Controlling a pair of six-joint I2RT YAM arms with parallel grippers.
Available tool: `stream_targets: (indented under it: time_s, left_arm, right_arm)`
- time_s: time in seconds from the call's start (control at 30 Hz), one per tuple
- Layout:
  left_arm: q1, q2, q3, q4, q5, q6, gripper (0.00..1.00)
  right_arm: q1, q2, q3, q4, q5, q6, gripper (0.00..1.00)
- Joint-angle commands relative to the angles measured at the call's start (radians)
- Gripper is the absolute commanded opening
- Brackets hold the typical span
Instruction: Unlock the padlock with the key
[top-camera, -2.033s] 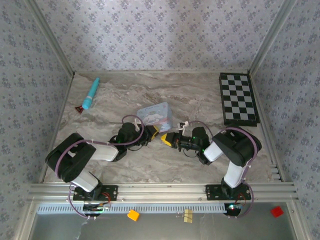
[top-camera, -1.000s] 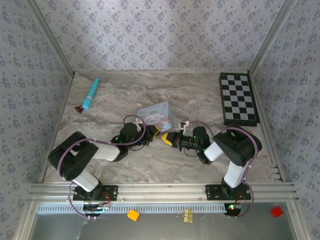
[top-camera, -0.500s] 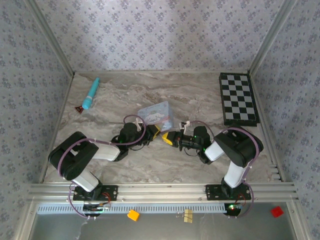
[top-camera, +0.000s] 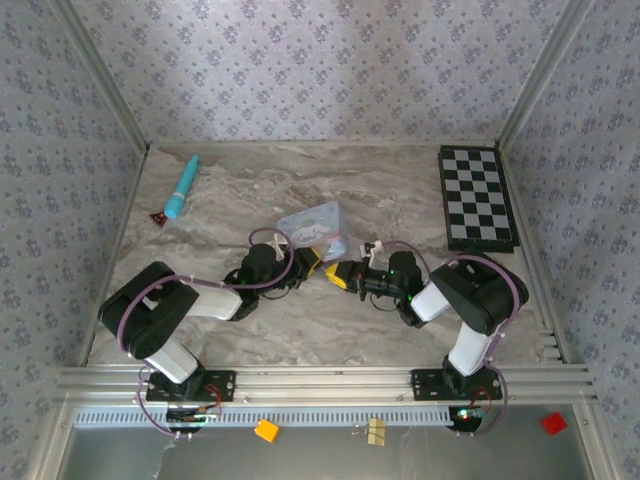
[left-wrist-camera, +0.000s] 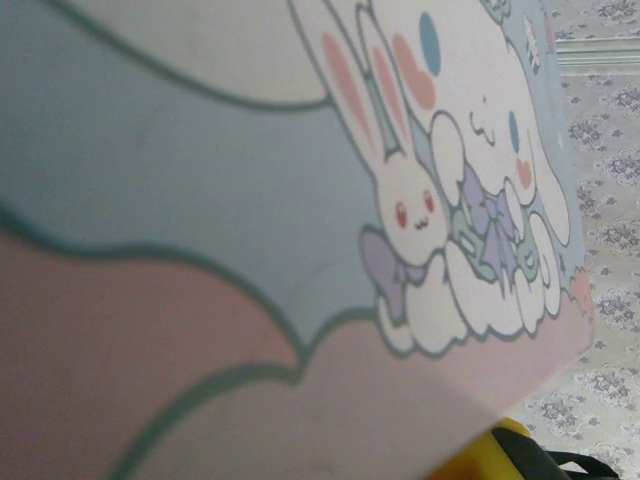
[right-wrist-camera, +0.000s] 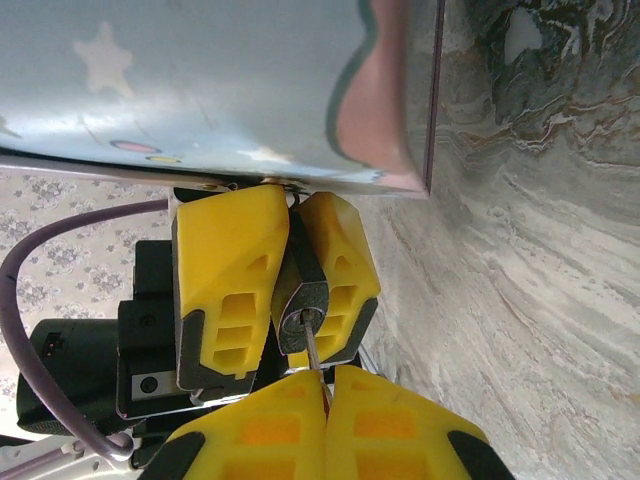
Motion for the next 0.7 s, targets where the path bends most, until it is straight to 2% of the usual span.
stream_targets:
  time_s: [0.0,0.43,0.67]
  left_arm:
    - [-0.037,0.009,0.034,0.014,0.080,0.033,0.00]
    - [-0.047,0.015,0.068,-0.034,0.099,0.051,0.00]
    - [-0.096,0.045,0.085,0.000,0.084,0.021,0.00]
  right_arm:
    - [-0.017,-0.024,0.015,0.032,0.030,0.012,0.00]
    - [-0.020,-0.021,0.040,-0.016,0.015,-0.002,0.00]
    - [0.019,-0.025,0.067,-0.028,0.027,-0.002,0.00]
